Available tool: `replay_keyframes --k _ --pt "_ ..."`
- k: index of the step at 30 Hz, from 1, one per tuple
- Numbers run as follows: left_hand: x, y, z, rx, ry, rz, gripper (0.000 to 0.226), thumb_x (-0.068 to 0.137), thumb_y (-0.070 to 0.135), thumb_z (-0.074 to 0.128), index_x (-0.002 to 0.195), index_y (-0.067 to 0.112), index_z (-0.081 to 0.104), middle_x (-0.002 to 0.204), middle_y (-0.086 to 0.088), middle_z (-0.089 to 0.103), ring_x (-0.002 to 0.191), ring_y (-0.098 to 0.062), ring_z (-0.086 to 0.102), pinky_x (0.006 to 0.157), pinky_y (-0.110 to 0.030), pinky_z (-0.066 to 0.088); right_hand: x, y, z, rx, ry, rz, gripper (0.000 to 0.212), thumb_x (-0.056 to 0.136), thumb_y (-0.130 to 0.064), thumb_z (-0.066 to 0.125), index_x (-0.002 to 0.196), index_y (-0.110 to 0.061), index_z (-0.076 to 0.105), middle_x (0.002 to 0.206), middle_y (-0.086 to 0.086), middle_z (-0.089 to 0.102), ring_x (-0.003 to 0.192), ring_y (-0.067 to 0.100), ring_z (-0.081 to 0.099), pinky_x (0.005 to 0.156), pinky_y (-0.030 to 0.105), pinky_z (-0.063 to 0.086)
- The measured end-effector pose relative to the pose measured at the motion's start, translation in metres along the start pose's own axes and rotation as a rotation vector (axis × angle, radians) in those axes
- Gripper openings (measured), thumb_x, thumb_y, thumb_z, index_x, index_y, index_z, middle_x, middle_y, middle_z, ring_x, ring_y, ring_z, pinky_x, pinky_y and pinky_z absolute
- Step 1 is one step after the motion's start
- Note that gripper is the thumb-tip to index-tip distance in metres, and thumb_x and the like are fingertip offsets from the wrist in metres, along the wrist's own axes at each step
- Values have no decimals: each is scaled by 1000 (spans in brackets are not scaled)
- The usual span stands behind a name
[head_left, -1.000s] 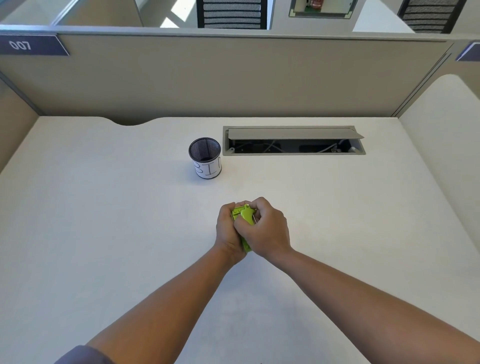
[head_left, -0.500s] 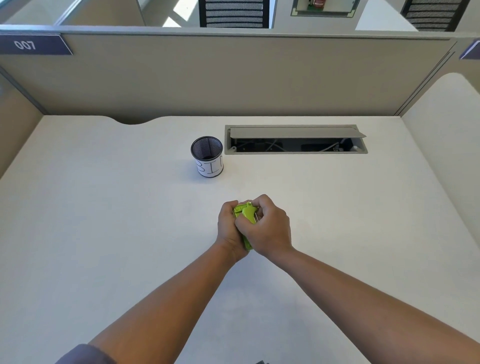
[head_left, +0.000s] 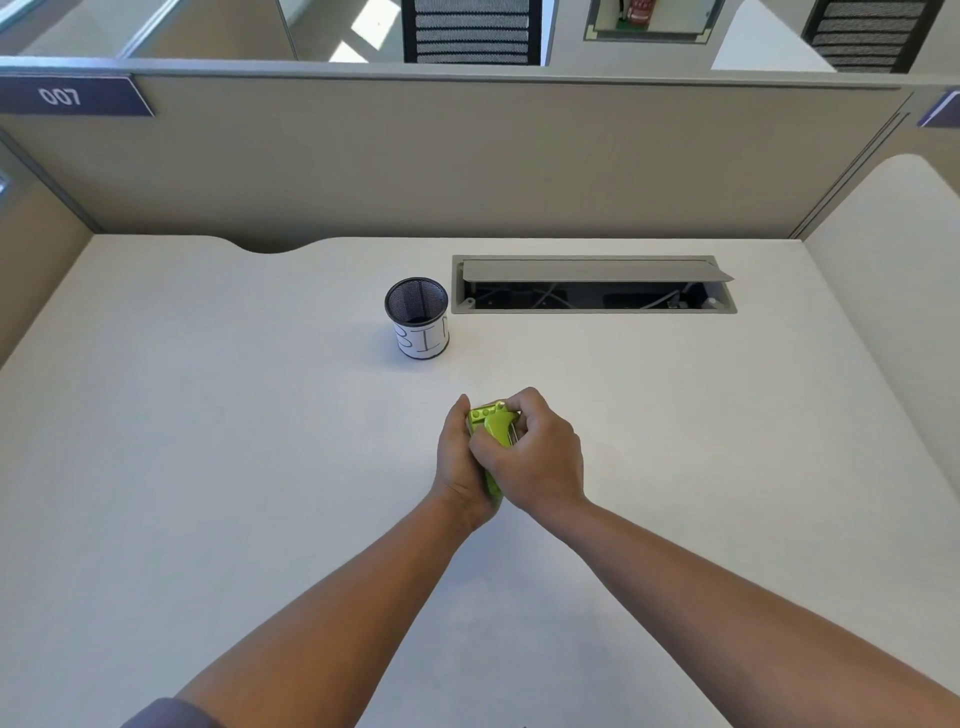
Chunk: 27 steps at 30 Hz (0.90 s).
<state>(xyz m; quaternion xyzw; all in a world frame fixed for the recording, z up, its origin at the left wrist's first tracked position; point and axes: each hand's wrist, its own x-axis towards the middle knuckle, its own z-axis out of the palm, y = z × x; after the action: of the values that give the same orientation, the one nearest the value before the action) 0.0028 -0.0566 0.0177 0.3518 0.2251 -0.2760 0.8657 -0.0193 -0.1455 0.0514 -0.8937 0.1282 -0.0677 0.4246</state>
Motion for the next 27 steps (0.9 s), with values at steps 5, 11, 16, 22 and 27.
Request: replay_keyframes --k 5,11,16,22,27 --pt "1 -4 1 -2 22 43 69 102 62 32 89 17 81 85 -6 76 79 -20 74 73 -30 61 2 -5 -1 -25 17 22 38 63 -58 59 93 -34 60 72 -17 67 67 3 64 58 29 54" --pt "3 -7 -1 4 53 54 65 103 58 33 82 19 80 82 -4 74 78 -19 73 73 -31 58 1 -5 0 -2 13 17 39 61 -55 59 94 -33 63 74 -15 69 68 6 65 62 32 57" --pt "4 -5 -2 15 65 47 63 103 56 34 80 19 79 81 -4 74 77 -19 72 73 -31 57 1 -6 -1 19 9 14 40 61 -54 60 94 -32 63 70 -14 69 66 7 65 61 34 57" --pt "5 -5 -5 15 50 32 65 103 56 32 83 19 81 83 -5 75 77 -19 74 70 -30 59 1 -5 -1 57 0 24 33 61 -53 61 87 -33 60 62 -16 64 60 6 62 53 30 53" --pt "7 -1 -5 2 30 11 66 103 57 31 88 17 82 87 -7 77 79 -21 76 64 -29 61 5 -3 -2 144 -17 45 27 62 -51 62 80 -31 58 61 -28 58 54 4 54 49 23 40"
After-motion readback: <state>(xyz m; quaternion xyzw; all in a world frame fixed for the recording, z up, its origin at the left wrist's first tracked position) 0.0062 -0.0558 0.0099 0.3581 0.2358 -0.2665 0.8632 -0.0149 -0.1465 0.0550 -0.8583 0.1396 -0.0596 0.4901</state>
